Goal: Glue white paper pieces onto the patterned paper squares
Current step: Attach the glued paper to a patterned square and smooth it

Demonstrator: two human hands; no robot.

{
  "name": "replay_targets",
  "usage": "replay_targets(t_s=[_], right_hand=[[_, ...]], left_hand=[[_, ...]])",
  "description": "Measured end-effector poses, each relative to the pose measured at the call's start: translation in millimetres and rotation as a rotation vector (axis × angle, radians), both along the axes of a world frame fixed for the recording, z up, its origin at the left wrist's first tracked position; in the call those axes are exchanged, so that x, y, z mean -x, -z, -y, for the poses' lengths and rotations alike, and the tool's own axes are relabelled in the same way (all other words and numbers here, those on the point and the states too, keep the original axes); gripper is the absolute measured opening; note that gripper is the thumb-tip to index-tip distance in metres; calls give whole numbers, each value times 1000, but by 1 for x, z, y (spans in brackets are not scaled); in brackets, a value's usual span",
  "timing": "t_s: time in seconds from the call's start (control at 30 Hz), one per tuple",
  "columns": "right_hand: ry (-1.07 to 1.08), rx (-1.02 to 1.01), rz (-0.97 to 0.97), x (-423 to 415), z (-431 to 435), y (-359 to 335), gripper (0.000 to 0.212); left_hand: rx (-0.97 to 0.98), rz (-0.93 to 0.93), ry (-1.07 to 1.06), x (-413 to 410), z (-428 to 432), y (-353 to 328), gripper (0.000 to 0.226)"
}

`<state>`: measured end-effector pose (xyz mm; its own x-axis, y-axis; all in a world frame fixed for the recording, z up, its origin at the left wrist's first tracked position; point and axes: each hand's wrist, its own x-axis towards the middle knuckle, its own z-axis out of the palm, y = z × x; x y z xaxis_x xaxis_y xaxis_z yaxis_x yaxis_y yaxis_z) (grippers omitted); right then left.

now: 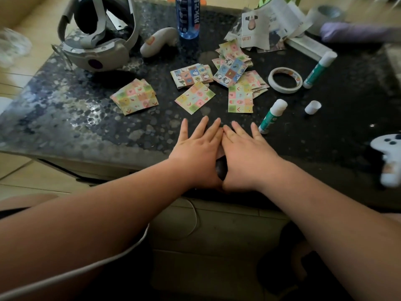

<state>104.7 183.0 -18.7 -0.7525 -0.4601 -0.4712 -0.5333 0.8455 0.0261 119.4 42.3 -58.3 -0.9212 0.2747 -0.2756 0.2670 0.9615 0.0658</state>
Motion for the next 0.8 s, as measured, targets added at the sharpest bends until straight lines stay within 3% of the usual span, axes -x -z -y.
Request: replay_targets(t_s=[0.17, 0.3, 0.53, 0.8], right_hand=[[10, -28, 5, 6, 0, 1, 135], [12, -72, 14, 9, 2, -6, 146], [-68, -74, 15, -13, 1, -4, 125], [28, -54, 74, 4, 12, -10, 107]], left_hand=[[43, 61, -23, 1, -1, -7, 156], [79, 92, -47, -4, -5, -14, 162], [84, 110, -12, -38, -2, -16, 151], [30, 147, -7, -20, 2, -23, 143]])
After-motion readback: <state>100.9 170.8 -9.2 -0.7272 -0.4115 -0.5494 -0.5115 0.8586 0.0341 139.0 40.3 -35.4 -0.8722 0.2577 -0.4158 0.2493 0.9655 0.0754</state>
